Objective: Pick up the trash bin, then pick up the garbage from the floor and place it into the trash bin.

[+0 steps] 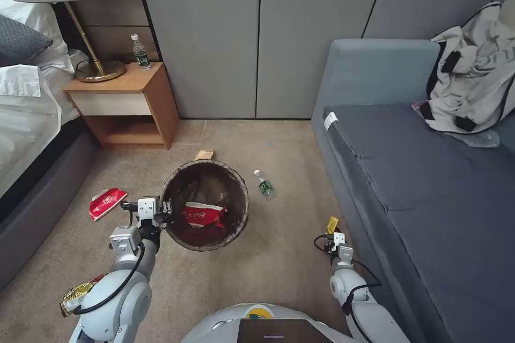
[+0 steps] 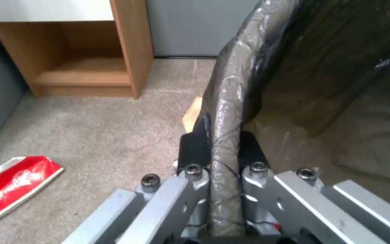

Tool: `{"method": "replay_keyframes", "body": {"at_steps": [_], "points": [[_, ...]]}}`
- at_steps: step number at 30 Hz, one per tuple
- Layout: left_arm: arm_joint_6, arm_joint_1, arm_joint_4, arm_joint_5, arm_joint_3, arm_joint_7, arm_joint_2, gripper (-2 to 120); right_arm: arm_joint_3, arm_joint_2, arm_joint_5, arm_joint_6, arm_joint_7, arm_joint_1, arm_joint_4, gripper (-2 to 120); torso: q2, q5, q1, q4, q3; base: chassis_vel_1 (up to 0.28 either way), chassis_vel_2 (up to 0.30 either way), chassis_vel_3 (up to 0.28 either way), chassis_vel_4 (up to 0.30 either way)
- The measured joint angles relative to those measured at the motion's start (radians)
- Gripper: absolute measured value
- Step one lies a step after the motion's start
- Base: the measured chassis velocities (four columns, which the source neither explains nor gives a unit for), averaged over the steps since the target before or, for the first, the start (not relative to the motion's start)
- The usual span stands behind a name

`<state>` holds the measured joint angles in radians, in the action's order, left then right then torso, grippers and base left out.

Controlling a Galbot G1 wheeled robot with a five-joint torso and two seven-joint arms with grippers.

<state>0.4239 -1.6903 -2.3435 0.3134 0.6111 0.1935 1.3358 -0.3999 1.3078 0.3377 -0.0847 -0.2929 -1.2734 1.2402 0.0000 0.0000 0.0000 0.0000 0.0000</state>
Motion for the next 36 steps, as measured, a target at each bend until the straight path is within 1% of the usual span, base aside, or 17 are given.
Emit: {"method": "replay_keyframes", "body": {"at_steps": [9,15,18,20,21,25,26,27,30,31,34,35,36], "points": [[-0.001,0.0,0.0,0.0,-0.002,0.0,0.001,0,0.0,-0.005,0.001,0.01,-0.001,0.008,-0.014,0,0.0,0.0,0.0,0.0,0.0,0.0,0.0,0.0,0.0],[-0.001,-0.002,-0.005,-0.001,-0.002,0.0,0.001,0,-0.001,-0.018,0.007,0.017,-0.004,0.004,-0.001,0,0.0,0.0,0.0,0.0,0.0,0.0,0.0,0.0,0.0],[-0.001,-0.004,-0.008,-0.002,-0.003,0.0,0.001,0,-0.001,-0.03,0.0,0.027,-0.007,-0.025,0.055,0,0.0,0.0001,0.0,0.0,0.0,0.0,0.0,0.0,0.0],[-0.001,-0.006,-0.011,-0.002,-0.003,0.0,0.001,0,0.0,-0.04,-0.009,0.03,-0.006,-0.057,0.115,0,0.0,0.0,0.0,-0.0002,0.0,0.0,0.0,0.0,0.0],[-0.001,-0.006,-0.011,-0.002,-0.003,0.0,0.001,0,0.0,-0.04,-0.009,0.03,-0.006,-0.057,0.115,0,0.0,0.0,0.0,-0.0002,0.0,0.0,0.0,0.0,0.0],[-0.001,-0.007,-0.013,-0.002,-0.003,0.0,0.0,0,-0.006,-0.058,-0.018,0.023,-0.002,-0.132,0.277,0,0.0,0.0,0.0,-0.0001,0.0,0.0,0.0,0.0,0.0],[-0.001,-0.007,-0.013,-0.002,-0.003,0.0,0.0,0,-0.006,-0.058,-0.018,0.023,-0.002,-0.132,0.277,0,0.0,0.0,0.0,-0.0001,0.0,0.0,0.0,0.0,0.0],[-0.001,-0.008,-0.014,-0.002,-0.003,0.0,0.001,0,-0.009,-0.063,-0.019,0.018,-0.001,-0.154,0.328,0,0.0,-0.0002,0.0,0.0,0.0,0.0,0.0,0.0,0.0],[-0.001,-0.008,-0.016,-0.003,-0.005,-0.001,0.002,0,-0.015,-0.071,-0.023,0.006,0.001,-0.189,0.418,0,0.0,-0.0001,0.0,0.0,0.0,0.0,0.0,0.0,0.0],[-0.001,-0.008,-0.016,-0.003,-0.005,-0.001,0.002,0,-0.015,-0.071,-0.023,0.006,0.001,-0.189,0.418,0,0.0,-0.0001,0.0,0.0,0.0,0.0,0.0,0.0,0.0],[-0.002,-0.008,-0.017,-0.004,-0.006,-0.002,0.002,0,-0.017,-0.074,-0.028,-0.008,0.001,-0.216,0.501,0,0.0,-0.0001,0.0,0.0,0.0,0.0,0.0,0.0,0.0],[-0.002,-0.008,-0.017,-0.004,-0.006,-0.002,0.002,0,-0.017,-0.074,-0.028,-0.008,0.001,-0.216,0.501,0,0.0,-0.0001,0.0,0.0,0.0,0.0,0.0,0.0,0.0],[-0.002,-0.009,-0.017,-0.004,-0.006,-0.002,0.002,0,-0.018,-0.076,-0.032,-0.016,0.003,-0.228,0.544,0,0.0,-0.0001,0.0,0.0,0.0,0.0,0.0,0.0,0.0]]}}
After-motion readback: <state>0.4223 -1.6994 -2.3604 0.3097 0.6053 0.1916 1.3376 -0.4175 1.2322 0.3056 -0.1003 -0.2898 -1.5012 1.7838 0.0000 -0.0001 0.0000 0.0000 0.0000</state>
